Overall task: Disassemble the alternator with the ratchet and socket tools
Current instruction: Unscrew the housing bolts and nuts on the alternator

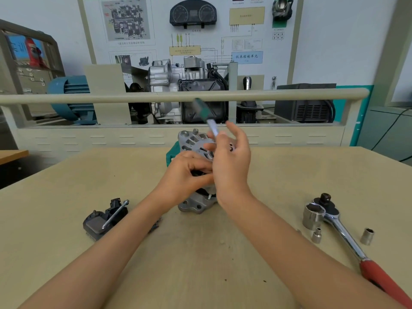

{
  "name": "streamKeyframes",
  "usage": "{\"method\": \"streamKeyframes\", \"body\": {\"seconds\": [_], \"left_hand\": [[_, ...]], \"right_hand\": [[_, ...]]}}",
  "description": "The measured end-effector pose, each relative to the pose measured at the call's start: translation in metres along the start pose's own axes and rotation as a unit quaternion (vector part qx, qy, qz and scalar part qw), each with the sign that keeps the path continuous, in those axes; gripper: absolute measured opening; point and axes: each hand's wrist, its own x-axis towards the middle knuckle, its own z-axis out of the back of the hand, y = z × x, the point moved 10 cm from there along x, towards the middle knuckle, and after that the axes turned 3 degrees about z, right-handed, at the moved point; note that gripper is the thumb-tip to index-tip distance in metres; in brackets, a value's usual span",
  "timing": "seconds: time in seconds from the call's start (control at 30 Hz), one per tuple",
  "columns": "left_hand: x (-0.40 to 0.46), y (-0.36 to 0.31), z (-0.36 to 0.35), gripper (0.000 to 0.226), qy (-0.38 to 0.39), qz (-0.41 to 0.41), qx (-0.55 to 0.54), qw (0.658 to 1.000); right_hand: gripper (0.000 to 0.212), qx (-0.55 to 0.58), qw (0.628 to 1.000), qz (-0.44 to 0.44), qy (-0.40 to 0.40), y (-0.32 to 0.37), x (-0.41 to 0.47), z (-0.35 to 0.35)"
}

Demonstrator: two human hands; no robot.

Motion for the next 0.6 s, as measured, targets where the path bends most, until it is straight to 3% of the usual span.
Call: {"method": "streamKeyframes", "body": {"seconds": [0.13, 0.23, 0.37, 0.5, 0.6], "left_hand": [[-0.001, 0.01, 0.002, 0.048, -0.018, 0.025, 0.003, 1.0], [0.0, 0.011, 0.003, 0.04, -0.026, 0.031, 0.009, 0.999], [-0.001, 0.011, 0.003, 0.029, -0.03, 0.038, 0.01, 0.999], [0.0, 0.007, 0.001, 0.014, -0.021, 0.017, 0.017, 0.999], [0.001, 0.01, 0.003, 0.023, -0.032, 0.022, 0.032, 0.999]], "right_hand": [[0.015, 0.035, 0.99, -0.054, -0.123, -0.006, -0.001, 0.014], [0.02, 0.083, 0.981, -0.133, -0.118, -0.016, 0.005, 0.013], [0.026, 0.091, 0.975, -0.172, -0.105, -0.015, 0.006, 0.013], [0.027, 0.021, 0.982, -0.185, -0.032, -0.014, 0.018, 0.005], [0.028, -0.075, 0.981, -0.147, 0.101, -0.01, 0.026, -0.013]]}}
